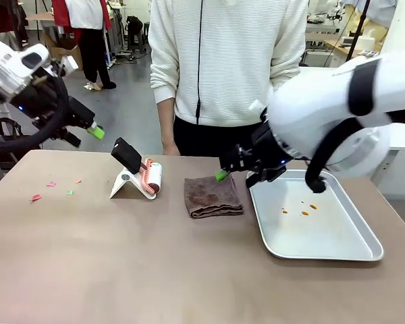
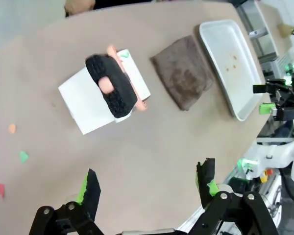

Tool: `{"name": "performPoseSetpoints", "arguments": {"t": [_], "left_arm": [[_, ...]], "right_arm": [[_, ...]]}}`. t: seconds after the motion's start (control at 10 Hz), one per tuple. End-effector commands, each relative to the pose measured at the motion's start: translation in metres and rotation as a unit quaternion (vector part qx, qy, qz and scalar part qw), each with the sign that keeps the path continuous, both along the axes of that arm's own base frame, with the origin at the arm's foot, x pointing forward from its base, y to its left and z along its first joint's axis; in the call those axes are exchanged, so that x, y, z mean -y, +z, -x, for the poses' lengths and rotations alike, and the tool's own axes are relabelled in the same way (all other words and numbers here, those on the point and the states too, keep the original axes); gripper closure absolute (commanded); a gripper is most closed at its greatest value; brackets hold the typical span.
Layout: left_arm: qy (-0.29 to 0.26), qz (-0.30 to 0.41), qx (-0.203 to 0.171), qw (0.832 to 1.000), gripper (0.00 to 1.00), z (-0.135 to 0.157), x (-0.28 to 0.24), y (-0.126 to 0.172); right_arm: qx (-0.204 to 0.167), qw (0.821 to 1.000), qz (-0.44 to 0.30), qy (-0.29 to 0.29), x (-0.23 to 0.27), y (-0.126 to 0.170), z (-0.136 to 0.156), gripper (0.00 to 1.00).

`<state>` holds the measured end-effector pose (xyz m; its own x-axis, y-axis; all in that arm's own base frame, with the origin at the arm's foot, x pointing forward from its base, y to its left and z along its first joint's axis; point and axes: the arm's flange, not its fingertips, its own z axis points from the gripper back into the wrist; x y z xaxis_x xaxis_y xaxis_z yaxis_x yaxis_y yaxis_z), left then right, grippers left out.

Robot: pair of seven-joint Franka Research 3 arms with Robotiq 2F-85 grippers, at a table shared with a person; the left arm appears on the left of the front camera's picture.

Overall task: Clean the surface of the table.
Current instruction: Hold the Lint Roller with your left hand and the towel with your right hand.

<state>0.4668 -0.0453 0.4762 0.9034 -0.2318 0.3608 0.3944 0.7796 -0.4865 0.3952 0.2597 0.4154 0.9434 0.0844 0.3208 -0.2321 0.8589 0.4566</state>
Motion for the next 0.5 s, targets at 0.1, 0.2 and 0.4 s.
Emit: {"name": "performPoseSetpoints", "arguments": {"t": [0.1, 0.2, 0.4], "left_arm": [[0.015, 0.006, -0.037, 0.999, 0.0, -0.009, -0.006, -0.009], [0.002, 0.0, -0.014, 1.0, 0.0, -0.004, -0.001, -0.012], [0.002, 0.0, -0.014, 1.0, 0.0, -0.004, -0.001, -0.012]], "right_arm": [[-0.015, 1.0, -0.013, -0.003, 0.005, 0.008, -0.014, 0.0], [-0.01, 1.0, 0.003, 0.001, -0.002, -0.008, -0.008, 0.0], [-0.01, 1.0, 0.003, 0.001, -0.002, -0.008, -0.008, 0.0]]}}
